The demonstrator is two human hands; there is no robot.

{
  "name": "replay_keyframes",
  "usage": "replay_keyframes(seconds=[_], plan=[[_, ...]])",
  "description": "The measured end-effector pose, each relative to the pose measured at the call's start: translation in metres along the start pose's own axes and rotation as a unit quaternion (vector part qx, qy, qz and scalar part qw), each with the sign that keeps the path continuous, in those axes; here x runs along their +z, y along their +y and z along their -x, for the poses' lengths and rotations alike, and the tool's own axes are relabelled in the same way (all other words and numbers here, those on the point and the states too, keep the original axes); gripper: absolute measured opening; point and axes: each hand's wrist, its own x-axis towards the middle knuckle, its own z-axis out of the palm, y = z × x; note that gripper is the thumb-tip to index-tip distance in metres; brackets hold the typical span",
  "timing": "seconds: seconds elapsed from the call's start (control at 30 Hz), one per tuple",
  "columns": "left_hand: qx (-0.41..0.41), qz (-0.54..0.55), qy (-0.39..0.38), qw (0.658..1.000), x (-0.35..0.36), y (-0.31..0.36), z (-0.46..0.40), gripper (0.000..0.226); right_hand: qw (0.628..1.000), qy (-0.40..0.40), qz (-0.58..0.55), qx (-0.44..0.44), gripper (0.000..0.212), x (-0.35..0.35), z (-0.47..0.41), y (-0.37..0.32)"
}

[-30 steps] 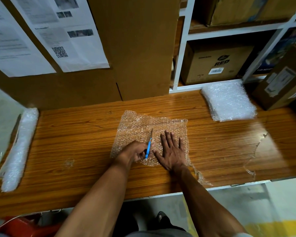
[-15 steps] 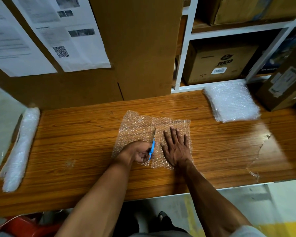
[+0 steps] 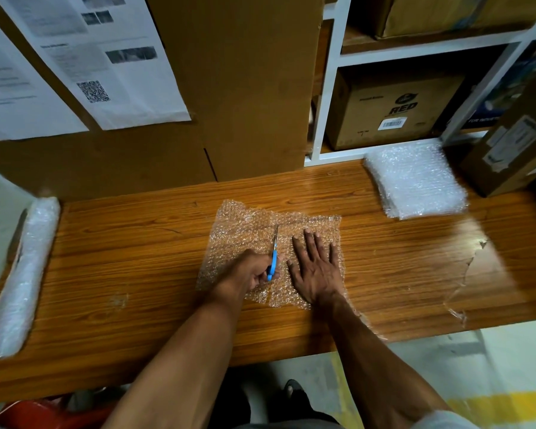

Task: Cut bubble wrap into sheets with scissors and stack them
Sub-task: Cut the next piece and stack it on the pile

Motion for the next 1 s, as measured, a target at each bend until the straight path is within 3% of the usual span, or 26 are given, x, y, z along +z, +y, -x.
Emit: replay_keyframes(seconds=[0.47,0.87,1.0], plan=[[-0.027,0.001,-0.072,0.997,-0.006,0.023,-0.014,0.043,1.000,0.016,-0.010,0.006,0.072,0.002,-0.002,0.000],[-0.014,-0.002,-0.013,1.000,0.001,0.041,-0.025,0.031,0.999,0.026,-0.025,0.006,0.074,0.004,-0.004,0.001],[0.022,0.015,0.030,0.999,-0.001,0.038,-0.027,0.040,0.999,0.020,-0.024,0.009,0.075,0.004,-0.004,0.000]])
